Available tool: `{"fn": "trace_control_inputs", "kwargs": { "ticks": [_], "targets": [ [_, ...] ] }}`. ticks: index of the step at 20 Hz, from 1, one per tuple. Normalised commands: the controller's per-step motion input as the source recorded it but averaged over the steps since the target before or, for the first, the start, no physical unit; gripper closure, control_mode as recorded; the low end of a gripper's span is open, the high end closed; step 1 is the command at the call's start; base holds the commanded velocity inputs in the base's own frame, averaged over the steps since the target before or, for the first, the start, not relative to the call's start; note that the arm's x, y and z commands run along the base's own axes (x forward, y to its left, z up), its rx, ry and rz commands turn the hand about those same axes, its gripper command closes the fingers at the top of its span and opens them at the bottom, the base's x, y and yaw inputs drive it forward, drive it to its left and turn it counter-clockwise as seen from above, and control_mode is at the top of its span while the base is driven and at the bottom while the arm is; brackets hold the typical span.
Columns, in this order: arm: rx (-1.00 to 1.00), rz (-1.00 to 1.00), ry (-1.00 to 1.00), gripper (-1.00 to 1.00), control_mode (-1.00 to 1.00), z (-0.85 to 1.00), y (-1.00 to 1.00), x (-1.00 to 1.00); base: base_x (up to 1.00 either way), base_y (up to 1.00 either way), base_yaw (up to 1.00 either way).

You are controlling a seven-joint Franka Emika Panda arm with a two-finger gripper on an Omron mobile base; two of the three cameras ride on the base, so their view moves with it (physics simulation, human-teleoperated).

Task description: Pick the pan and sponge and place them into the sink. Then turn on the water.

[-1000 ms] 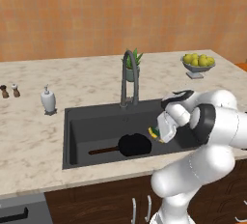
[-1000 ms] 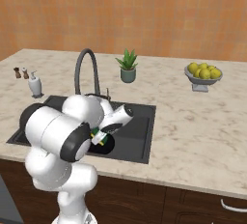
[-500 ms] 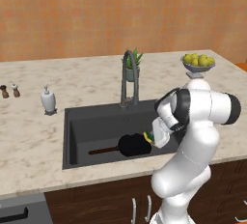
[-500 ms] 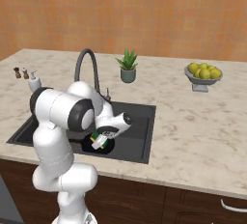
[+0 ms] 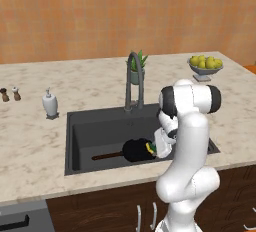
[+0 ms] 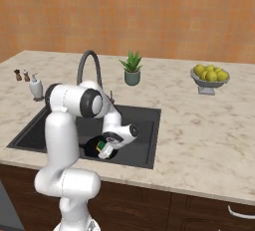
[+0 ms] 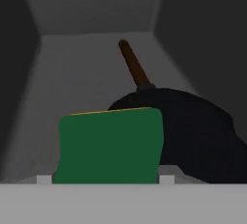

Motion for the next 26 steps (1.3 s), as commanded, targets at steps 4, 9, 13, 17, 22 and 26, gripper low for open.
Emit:
{"fn": "trace_control_inputs", "kwargs": {
  "ticks": [4,9,13,17,22,26],
  "targets": [
    [0.06,0.04,-0.02,1.00,-1.00,-0.47,0.00,0.38,0.00,0.00,0.00],
    [0.09,0.05,-0.04,1.00,-1.00,-0.37,0.00,0.47,0.00,0.00,0.00],
    [0.08,0.04,-0.03,1.00,-1.00,-0.33,0.00,0.50,0.00,0.00,0.00],
    [0.10,0.03,-0.06,-1.00,-1.00,-0.09,0.00,0.30,0.00,0.00,0.00],
    [0.18,0.02,-0.15,-1.00,-1.00,0.28,0.00,0.00,0.00,0.00,0.00],
    [0.14,0.00,-0.15,-1.00,-1.00,0.60,0.00,0.00,0.00,0.00,0.00]
  ]
}}
